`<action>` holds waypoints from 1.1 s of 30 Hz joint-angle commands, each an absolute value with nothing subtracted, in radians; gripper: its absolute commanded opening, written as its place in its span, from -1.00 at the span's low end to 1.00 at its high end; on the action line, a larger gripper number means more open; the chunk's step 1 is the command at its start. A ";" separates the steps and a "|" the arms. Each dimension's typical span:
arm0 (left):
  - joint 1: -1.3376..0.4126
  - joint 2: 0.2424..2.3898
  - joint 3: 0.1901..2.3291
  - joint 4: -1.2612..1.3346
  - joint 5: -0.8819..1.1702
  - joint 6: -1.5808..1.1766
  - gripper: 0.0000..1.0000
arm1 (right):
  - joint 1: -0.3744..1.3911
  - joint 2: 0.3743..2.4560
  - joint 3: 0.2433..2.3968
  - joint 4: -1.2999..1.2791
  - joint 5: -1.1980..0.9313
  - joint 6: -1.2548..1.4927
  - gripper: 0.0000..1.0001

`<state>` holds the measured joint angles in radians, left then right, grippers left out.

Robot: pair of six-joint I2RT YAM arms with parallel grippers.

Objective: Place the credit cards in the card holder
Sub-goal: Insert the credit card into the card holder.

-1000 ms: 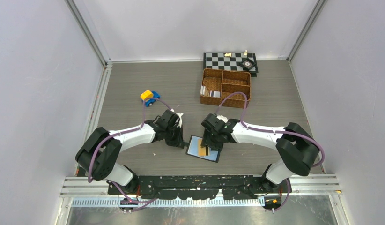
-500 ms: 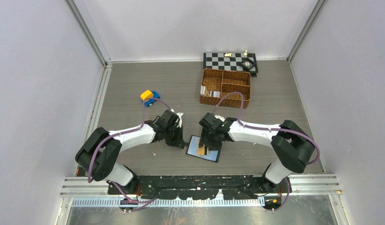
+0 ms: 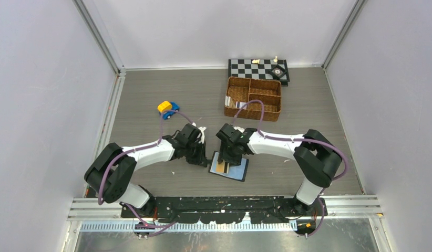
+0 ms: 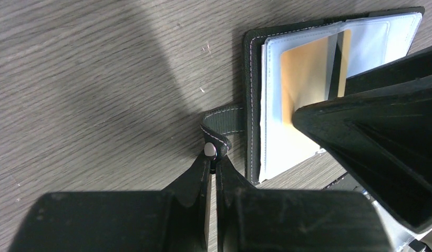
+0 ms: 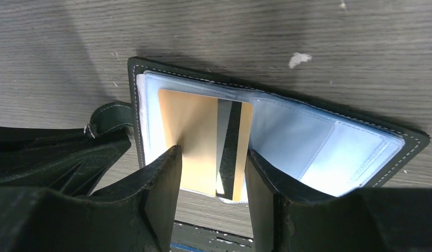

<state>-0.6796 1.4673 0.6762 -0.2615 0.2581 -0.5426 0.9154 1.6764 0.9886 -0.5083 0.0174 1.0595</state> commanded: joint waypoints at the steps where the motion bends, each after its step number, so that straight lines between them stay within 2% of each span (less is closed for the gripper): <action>1: -0.700 1.468 0.652 -0.305 0.259 -0.538 -1.00 | 0.934 1.710 1.072 -0.528 0.043 1.027 0.04; 12: -0.709 1.462 0.654 -0.301 0.261 -0.541 -1.00 | 0.959 1.735 1.147 -0.612 0.115 0.993 0.04; 25: -0.701 1.463 0.635 -0.309 0.183 -0.587 -1.00 | 0.951 1.610 1.065 -0.691 0.218 0.989 0.23; 33: -0.699 1.472 0.632 -0.299 0.186 -0.583 -1.00 | 0.930 1.527 1.002 -0.733 0.238 0.936 0.52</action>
<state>-0.7002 1.4616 0.6682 -0.2573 0.2390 -0.5957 0.9459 1.5776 1.0328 -0.7013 0.1963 0.9703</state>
